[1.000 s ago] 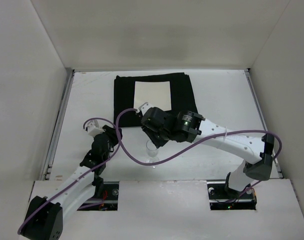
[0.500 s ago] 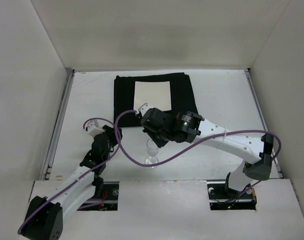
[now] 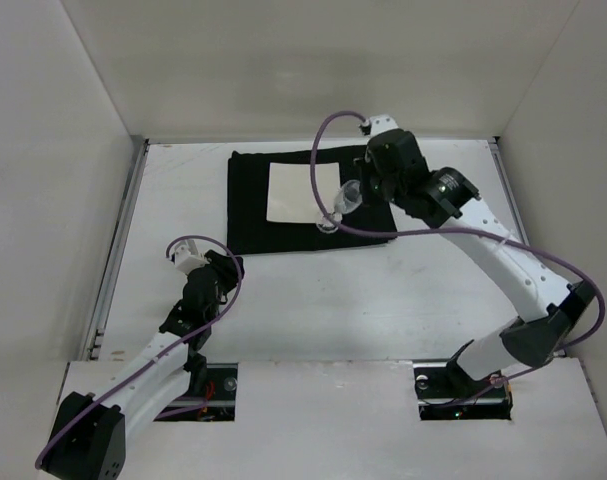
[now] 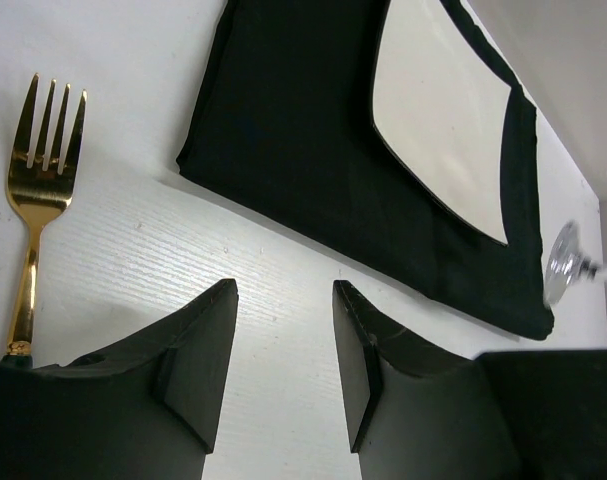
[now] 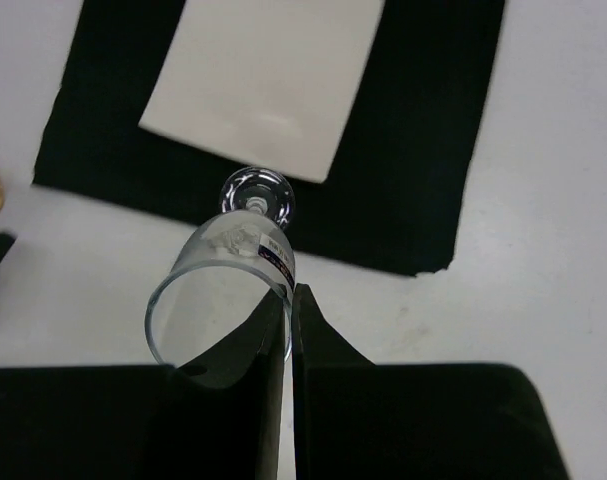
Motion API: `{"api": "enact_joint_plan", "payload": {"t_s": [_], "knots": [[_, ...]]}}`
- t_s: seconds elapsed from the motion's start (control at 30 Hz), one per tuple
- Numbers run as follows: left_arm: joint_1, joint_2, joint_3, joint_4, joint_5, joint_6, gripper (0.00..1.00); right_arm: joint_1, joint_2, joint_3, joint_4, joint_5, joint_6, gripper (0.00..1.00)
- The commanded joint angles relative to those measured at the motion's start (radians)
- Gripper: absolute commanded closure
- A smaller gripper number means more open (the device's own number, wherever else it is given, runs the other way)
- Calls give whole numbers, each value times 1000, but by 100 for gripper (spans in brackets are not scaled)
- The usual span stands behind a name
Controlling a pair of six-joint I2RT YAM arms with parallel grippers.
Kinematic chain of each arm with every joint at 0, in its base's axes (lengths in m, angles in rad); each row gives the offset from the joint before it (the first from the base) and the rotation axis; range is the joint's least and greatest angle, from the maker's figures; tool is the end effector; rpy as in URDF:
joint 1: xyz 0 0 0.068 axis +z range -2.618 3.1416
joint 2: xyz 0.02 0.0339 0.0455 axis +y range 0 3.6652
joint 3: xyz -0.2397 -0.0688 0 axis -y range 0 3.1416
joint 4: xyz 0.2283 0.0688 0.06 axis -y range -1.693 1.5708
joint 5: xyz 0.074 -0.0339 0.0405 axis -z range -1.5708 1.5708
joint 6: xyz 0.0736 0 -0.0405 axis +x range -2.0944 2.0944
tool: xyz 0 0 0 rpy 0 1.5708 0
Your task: Set the dinner table for one person
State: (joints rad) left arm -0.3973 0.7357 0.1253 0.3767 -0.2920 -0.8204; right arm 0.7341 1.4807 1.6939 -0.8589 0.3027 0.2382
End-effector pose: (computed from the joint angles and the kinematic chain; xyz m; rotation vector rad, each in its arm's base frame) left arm 0.1966 -0.0595 0.1592 -0.5900 1.7385 -0.6039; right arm 0.2553 0.2008 0.3724 -0.3751 2.1584 0.2143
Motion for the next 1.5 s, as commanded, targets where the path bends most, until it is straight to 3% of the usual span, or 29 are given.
{"api": "enact_joint_plan", "payload": {"t_s": [0.0,0.23,0.43,0.6,1.23,1.47], "knots": [[1,-7,7,34,-4,0,59,-93,36,84,188,-16,-28,97],[-5,5,8,37,-3,-5,59,-253,329,441,144,33,-59,97],[-1,14,8,42,4,-6,59,-315,610,829,12,88,-108,97],[10,14,4,48,7,-6,59,-330,765,1004,-57,125,-129,97],[30,30,2,56,14,-6,59,-362,908,1049,-69,88,-137,91],[39,28,0,56,22,-6,59,-365,920,1049,-46,85,-116,60]]}}
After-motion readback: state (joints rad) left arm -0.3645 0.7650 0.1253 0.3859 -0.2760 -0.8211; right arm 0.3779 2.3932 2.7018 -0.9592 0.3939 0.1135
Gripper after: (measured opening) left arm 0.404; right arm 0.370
